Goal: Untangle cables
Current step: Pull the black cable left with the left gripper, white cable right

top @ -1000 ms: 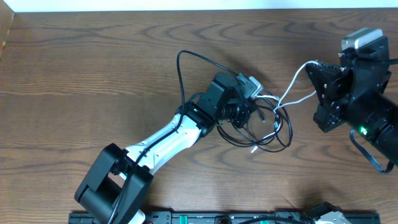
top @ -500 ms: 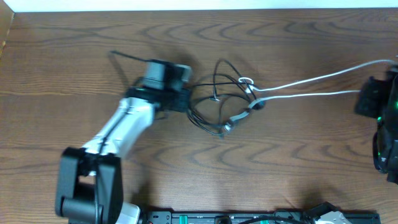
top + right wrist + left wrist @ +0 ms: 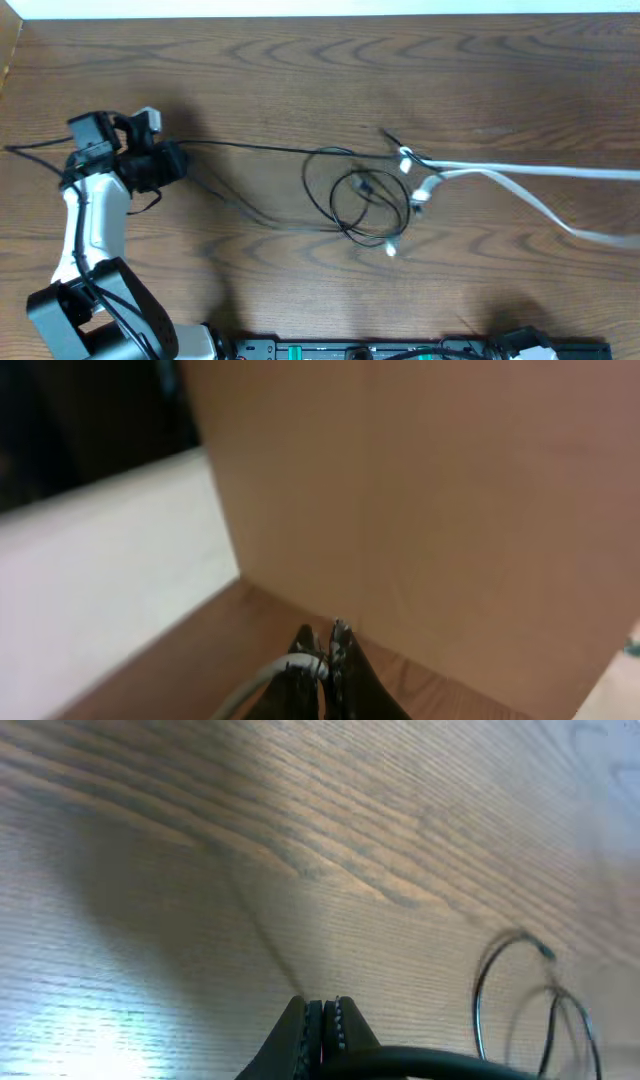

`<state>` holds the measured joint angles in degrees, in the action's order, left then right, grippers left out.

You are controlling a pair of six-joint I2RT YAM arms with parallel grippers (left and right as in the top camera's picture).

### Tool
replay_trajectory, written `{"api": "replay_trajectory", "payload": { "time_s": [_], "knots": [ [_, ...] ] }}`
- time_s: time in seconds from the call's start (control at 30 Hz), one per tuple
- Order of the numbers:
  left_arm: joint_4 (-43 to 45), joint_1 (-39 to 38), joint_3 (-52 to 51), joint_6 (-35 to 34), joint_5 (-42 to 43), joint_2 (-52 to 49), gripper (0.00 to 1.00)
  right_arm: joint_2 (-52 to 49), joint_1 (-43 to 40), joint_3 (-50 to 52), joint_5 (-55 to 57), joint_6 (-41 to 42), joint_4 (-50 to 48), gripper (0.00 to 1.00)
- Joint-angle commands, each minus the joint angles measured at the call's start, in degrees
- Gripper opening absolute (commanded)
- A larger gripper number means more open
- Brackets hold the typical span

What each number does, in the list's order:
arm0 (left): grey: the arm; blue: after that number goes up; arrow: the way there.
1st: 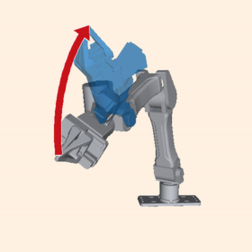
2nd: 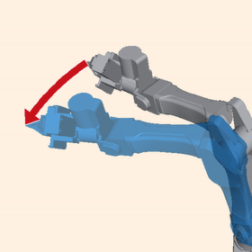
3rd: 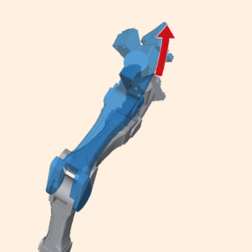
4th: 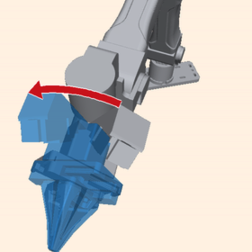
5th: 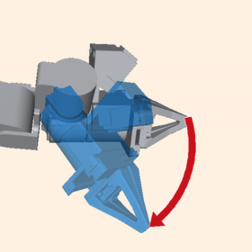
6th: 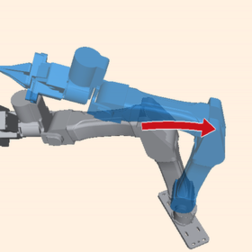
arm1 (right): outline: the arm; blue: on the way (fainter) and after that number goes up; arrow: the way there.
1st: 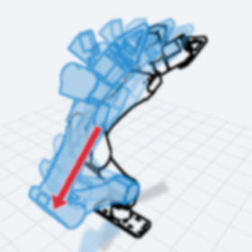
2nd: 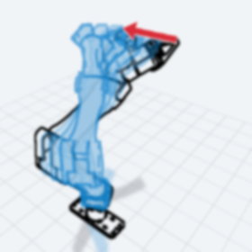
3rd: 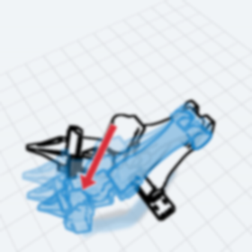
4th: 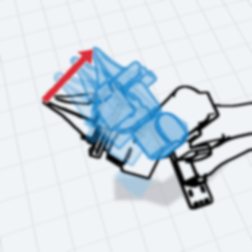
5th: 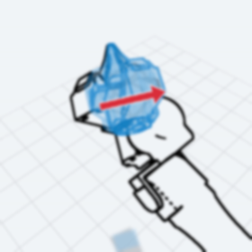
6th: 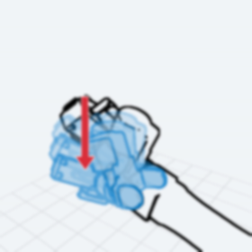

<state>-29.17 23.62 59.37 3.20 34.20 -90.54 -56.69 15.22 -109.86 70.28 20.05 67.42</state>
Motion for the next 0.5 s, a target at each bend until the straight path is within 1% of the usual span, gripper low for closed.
{"api": "replay_trajectory", "payload": {
  "time_s": [0.0,0.13,0.23,0.33,0.47],
  "knots": [
    [0.1,2.0,0.7,-0.3,4.7,0.3,0.08,4.3,-1.0,-0.7,4.2,1.6,-0.8,0.02],
    [0.0,0.6,0.7,-0.3,8.1,0.3,0.07,4.7,-1.0,-0.7,-3.1,1.6,-0.8,0.02],
    [-0.3,-1.5,0.7,-0.3,11.3,0.4,0.07,3.9,-1.0,0.0,-17.0,1.6,-0.8,0.02],
    [-1.5,-4.7,0.7,-0.1,12.4,0.8,0.07,2.0,-1.0,1.4,-32.6,1.7,-0.9,0.02],
    [-4.2,-10.2,0.7,1.1,13.2,2.5,0.07,-3.3,-1.0,4.4,-56.3,1.6,-2.8,0.02]
  ]
}}
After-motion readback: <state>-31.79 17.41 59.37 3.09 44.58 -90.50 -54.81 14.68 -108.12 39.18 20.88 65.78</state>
